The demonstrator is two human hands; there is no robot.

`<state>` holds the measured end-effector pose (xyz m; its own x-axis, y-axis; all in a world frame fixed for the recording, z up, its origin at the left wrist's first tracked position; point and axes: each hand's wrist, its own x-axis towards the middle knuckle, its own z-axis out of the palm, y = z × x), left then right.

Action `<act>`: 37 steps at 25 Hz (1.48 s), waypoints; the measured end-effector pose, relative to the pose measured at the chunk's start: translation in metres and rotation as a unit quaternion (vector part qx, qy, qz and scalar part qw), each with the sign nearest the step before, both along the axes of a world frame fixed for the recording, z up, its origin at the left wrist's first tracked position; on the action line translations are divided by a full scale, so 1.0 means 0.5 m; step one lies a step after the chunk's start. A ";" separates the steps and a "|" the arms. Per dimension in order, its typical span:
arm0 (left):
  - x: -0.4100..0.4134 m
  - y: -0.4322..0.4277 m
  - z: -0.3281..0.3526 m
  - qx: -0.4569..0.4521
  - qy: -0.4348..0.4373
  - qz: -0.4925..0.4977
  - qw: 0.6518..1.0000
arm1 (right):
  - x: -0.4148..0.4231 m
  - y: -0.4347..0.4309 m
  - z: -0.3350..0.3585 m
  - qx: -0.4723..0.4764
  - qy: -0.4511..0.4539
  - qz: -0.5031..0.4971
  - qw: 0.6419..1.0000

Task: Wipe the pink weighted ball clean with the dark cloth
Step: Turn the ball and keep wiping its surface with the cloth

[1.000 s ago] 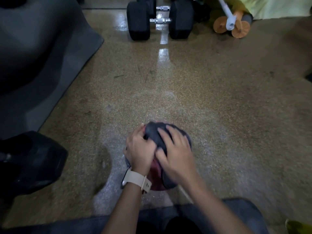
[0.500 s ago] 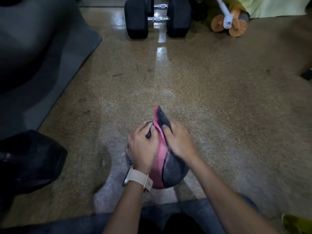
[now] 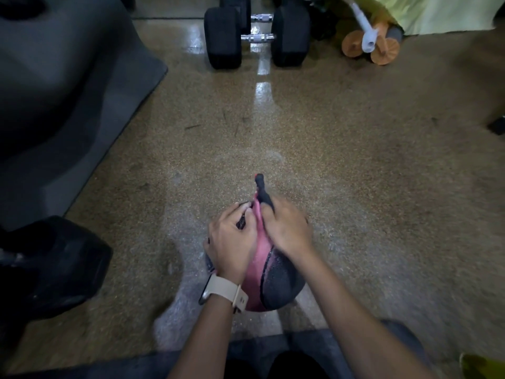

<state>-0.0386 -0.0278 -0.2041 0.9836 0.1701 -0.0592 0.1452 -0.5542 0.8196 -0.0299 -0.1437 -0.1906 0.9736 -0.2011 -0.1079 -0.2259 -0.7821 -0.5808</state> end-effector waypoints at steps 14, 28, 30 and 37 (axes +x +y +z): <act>0.024 0.027 -0.013 -0.055 0.014 -0.024 0.998 | -0.168 0.045 -0.005 0.007 -0.094 0.026 0.995; 0.005 0.047 -0.043 -0.054 -0.008 -0.041 0.998 | -0.046 -0.035 -0.019 0.191 0.026 -0.112 0.975; 0.011 0.037 -0.020 0.008 0.032 -0.072 0.997 | -0.034 -0.016 -0.004 0.129 0.009 -0.087 0.988; -0.029 0.024 -0.005 0.098 0.004 -0.073 0.992 | -0.062 -0.012 -0.036 0.155 -0.016 -0.027 0.987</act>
<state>-0.0531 -0.0160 -0.2067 0.9983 0.0350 -0.0460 0.0571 -0.7190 0.6927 -0.0610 -0.1496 -0.2084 0.9661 -0.2157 -0.1417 -0.2403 -0.5523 -0.7983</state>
